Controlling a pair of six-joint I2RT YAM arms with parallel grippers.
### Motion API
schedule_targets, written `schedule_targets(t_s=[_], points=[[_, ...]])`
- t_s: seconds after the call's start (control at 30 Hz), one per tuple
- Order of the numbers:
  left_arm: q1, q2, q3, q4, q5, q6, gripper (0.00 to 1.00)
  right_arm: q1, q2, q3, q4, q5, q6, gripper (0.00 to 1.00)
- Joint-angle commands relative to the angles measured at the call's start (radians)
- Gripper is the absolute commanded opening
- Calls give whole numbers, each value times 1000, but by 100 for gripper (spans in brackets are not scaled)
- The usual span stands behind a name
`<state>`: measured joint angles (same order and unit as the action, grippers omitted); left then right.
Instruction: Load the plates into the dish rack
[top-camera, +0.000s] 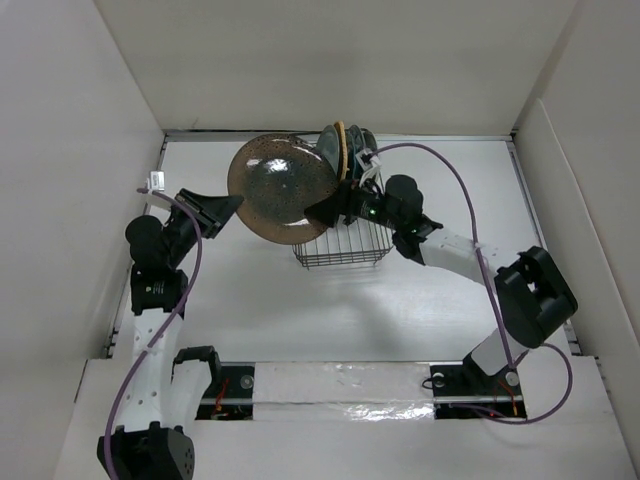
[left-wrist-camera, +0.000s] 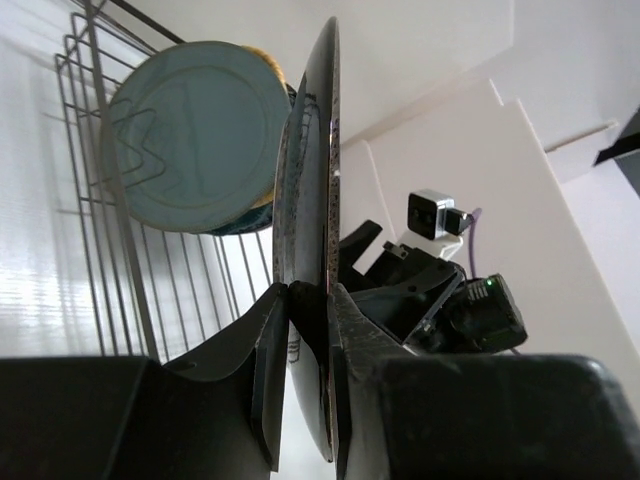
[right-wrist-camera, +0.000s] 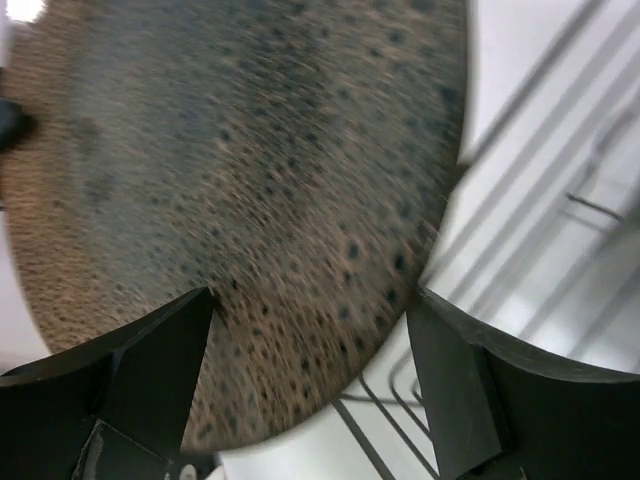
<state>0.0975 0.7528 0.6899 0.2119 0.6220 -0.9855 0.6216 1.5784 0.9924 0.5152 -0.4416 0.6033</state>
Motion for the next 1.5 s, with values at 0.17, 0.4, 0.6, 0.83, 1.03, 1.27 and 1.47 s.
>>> schedule_targets(t_s=[0.17, 0.4, 0.6, 0.83, 1.03, 1.27, 1.47], points=[[-5, -63, -33, 291, 123, -99, 0, 23, 123, 22, 572, -180, 268, 65], [-5, -32, -13, 169, 108, 51, 0, 43, 72, 26, 493, -88, 233, 0], [-5, 31, 62, 31, 84, 201, 27, 43, -109, 110, 82, 166, 43, 0], [-15, 31, 115, -78, 6, 335, 49, 23, -123, 356, -272, 430, -48, 0], [-159, -7, 120, -195, -160, 485, 50, 43, -46, 585, -515, 741, -137, 0], [-352, -43, 108, -298, -373, 626, 49, 62, 84, 748, -711, 983, -160, 0], [-416, -78, 43, -275, -395, 653, 49, 98, 210, 903, -819, 1123, -177, 0]])
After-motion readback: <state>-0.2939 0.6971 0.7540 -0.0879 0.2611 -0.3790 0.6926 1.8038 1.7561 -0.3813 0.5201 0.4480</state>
